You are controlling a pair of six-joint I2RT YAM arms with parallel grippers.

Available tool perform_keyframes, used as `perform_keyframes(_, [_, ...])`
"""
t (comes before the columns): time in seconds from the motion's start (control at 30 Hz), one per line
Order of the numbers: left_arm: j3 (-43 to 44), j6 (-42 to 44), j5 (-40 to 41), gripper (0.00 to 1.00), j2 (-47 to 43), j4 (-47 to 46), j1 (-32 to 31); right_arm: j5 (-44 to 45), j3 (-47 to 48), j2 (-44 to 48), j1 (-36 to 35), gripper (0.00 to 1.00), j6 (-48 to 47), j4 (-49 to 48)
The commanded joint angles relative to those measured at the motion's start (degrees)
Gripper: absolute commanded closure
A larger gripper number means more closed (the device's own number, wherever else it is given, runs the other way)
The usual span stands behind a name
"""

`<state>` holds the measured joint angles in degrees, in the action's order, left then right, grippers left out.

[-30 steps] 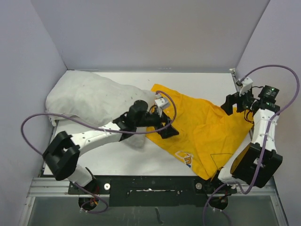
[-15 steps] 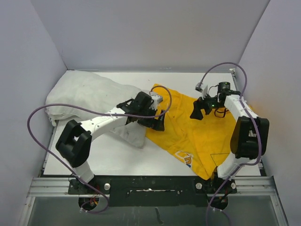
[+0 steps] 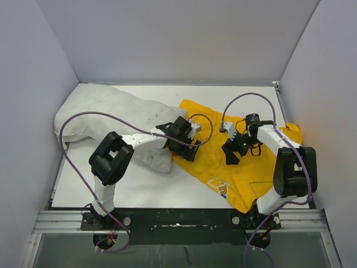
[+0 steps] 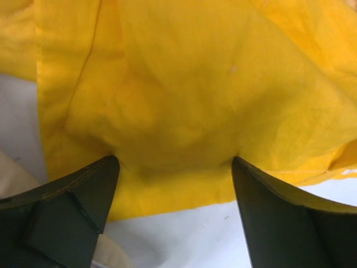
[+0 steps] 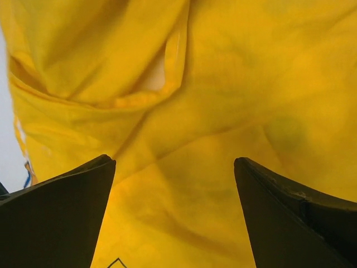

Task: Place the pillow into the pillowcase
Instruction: Flatten out the pillowcase at the center of the board.

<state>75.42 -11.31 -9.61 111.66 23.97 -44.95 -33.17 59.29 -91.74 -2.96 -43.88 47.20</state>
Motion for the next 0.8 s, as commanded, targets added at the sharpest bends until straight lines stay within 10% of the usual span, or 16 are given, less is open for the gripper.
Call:
perform_keyframes(0.0, [2.71, 0.14, -2.46, 0.27, 3.64, -2.61, 0.53, 12.38, -4.25, 2.13, 0.44, 0.11, -1.99, -2.24])
perform_keyframes(0.23, [-3.62, -5.1, -10.75, 0.97, 0.29, -1.93, -2.06, 18.72, -8.76, 3.57, 5.31, 0.23, -2.8, -5.79])
perform_keyframes(0.47, [-10.91, -7.92, -8.13, 1.0, -11.5, 5.16, -10.43, 23.64, -1.97, -2.94, 15.12, 0.87, -6.99, -10.56])
perform_keyframes(0.77, [-19.64, -15.0, -0.25, 0.96, -19.82, 12.96, -12.86, 23.51, 17.84, -12.84, 17.01, 0.95, -4.94, -10.42])
